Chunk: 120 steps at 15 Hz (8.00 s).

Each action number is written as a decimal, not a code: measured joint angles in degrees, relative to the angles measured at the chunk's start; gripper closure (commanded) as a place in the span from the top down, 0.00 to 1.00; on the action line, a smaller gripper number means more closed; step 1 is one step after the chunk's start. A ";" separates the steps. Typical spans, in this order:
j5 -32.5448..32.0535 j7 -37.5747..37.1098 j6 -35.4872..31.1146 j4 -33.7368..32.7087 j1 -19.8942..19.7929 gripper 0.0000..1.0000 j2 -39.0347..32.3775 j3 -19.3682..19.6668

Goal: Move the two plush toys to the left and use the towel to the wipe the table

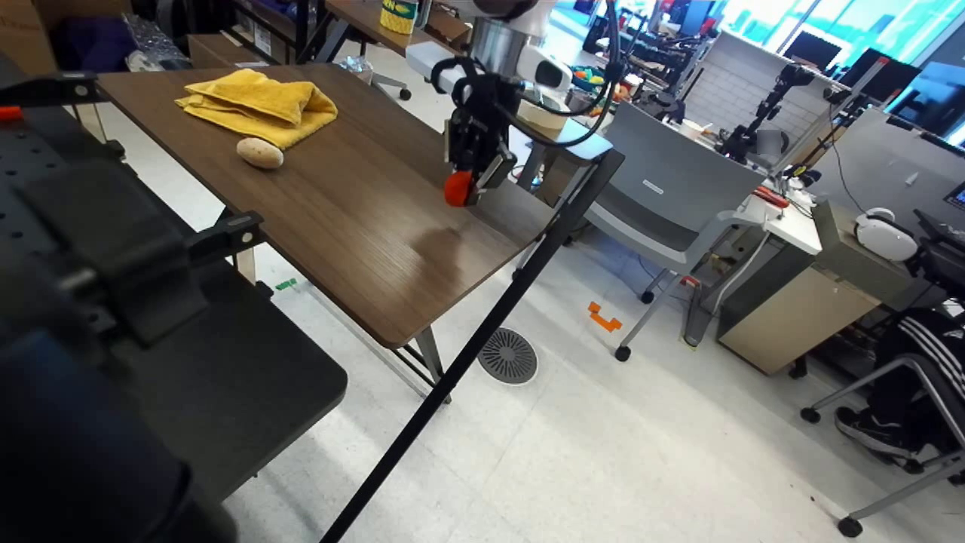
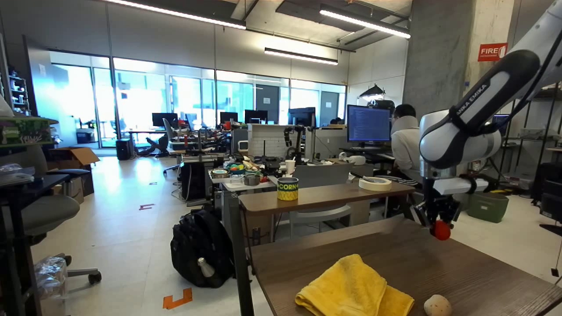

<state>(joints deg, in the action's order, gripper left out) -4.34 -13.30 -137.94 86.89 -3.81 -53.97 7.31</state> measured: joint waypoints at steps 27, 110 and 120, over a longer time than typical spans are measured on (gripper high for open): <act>-5.28 17.10 2.29 24.29 10.77 0.92 10.68 -10.62; -10.00 -6.83 -9.02 21.20 7.63 0.57 6.27 7.95; -11.30 -8.16 -13.74 22.06 14.55 1.00 8.14 8.42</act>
<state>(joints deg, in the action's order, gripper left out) -15.65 -21.46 -151.68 108.95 10.74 -45.83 15.73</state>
